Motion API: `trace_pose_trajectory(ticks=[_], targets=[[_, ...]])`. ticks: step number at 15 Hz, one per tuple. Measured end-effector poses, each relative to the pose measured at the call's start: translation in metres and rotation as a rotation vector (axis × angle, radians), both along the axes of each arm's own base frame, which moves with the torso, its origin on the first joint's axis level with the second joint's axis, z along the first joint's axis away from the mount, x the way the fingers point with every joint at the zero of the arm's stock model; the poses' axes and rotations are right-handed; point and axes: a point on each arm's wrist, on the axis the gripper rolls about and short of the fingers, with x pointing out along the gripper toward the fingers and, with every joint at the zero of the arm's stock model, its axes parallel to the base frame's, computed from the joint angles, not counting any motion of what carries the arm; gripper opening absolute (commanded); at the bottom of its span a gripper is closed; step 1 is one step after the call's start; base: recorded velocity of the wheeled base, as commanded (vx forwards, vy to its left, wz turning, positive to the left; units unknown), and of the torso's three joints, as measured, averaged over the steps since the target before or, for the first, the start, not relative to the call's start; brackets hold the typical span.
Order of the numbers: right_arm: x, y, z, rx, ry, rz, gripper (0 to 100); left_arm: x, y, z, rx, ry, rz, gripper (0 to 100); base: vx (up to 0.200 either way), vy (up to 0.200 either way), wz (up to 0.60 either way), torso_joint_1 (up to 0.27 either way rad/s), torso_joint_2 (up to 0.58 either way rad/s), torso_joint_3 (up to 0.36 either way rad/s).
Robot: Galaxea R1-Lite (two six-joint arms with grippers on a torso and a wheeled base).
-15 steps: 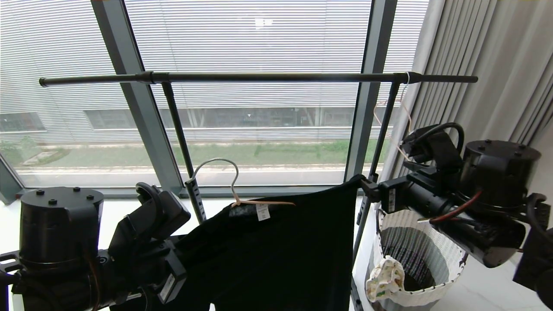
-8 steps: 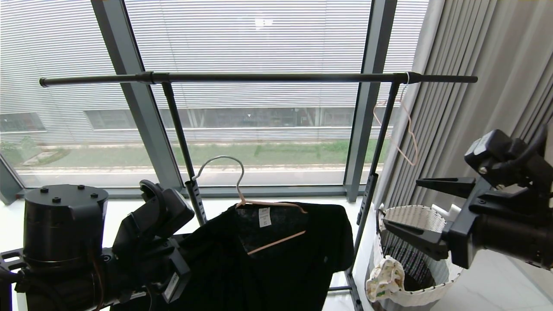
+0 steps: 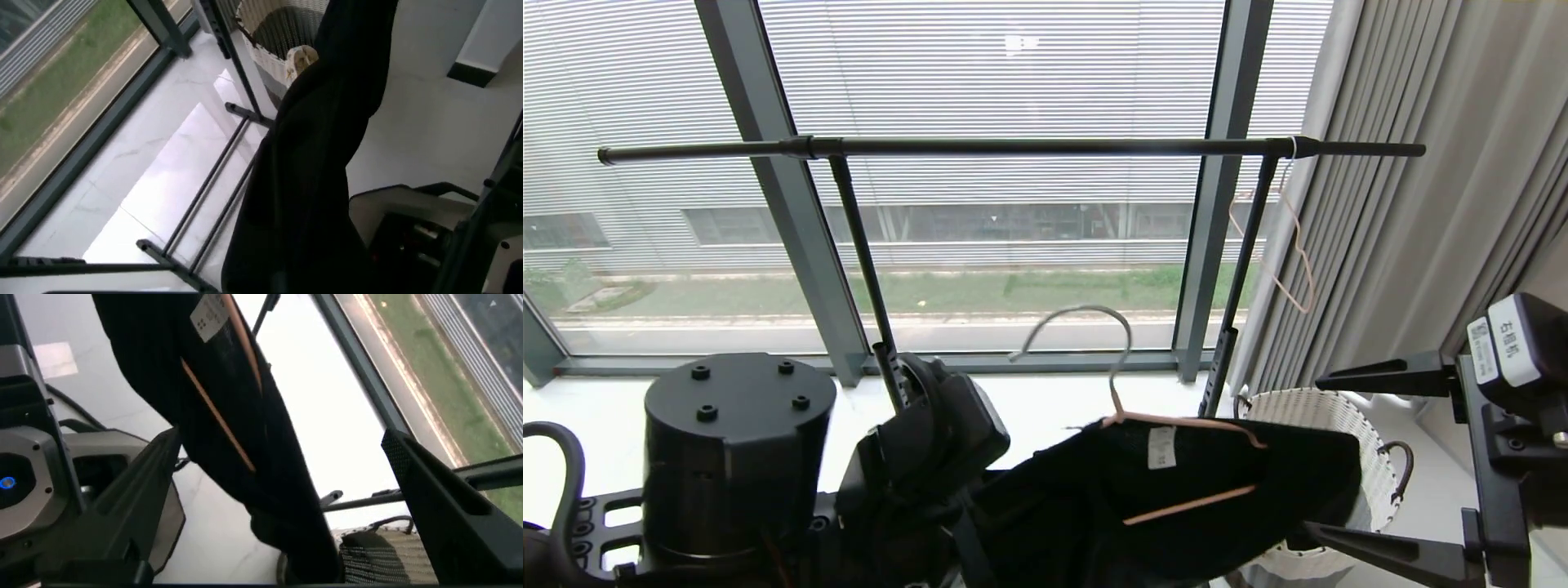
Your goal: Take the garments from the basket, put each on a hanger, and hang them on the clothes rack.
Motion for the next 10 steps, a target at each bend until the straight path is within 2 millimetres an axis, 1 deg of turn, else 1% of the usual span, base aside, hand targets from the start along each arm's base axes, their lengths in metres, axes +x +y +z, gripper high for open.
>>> trace_pose_trajectory(ticks=[2,4,6,10], targets=[[-0.002,0.002,0.000,-0.006,0.018,0.035,100,-0.003,-0.009,-0.004,0.043,-0.027,-0.059,0,0.000,0.000,0.00,0.000,0.00,0.000],[-0.006,0.006,-0.006,-0.030,0.072,0.103,100,-0.005,-0.014,-0.005,0.052,-0.032,-0.081,0,0.000,0.000,0.00,0.000,0.00,0.000],[-0.006,0.011,-0.015,-0.049,0.120,0.147,100,-0.006,-0.015,-0.005,0.060,-0.045,-0.097,0,0.000,0.000,0.00,0.000,0.00,0.000],[0.007,0.026,-0.030,-0.076,0.157,0.153,100,-0.007,-0.015,0.001,0.034,-0.074,-0.098,0,0.000,0.000,0.00,0.000,0.00,0.000]])
